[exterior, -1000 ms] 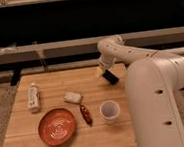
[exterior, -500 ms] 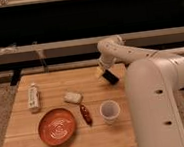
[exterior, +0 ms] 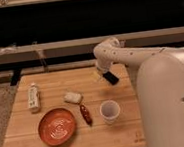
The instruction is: Drag the ceramic bowl in a circle
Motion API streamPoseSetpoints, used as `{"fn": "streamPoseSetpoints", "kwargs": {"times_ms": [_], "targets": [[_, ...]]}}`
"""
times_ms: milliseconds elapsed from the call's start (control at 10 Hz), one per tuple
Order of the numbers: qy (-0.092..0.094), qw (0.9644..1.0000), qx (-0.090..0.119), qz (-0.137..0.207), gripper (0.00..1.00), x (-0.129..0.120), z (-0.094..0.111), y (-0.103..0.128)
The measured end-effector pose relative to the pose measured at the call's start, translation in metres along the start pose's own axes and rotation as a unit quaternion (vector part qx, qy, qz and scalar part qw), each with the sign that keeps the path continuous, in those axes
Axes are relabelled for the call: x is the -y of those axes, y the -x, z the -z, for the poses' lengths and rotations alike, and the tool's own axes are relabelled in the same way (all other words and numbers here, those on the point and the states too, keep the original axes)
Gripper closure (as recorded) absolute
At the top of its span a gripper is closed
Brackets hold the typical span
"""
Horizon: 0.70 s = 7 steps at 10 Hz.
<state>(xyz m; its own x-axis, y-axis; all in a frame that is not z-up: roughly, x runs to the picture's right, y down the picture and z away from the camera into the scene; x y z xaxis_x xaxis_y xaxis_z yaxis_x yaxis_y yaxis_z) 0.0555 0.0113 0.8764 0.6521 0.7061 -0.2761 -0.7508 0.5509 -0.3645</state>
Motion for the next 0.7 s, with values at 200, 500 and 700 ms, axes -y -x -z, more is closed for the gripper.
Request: {"fn": "streamPoseSetpoints", "kwargs": {"times_ms": [200, 500, 700], "targets": [[-0.002, 0.9995, 0.005, 0.031, 0.20, -0.038, 0.015, -0.009], [0.012, 0.9953, 0.017, 0.095, 0.20, -0.119, 0.036, -0.010], [0.028, 0.9907, 0.024, 0.131, 0.20, -0.163, 0.048, -0.005]]}}
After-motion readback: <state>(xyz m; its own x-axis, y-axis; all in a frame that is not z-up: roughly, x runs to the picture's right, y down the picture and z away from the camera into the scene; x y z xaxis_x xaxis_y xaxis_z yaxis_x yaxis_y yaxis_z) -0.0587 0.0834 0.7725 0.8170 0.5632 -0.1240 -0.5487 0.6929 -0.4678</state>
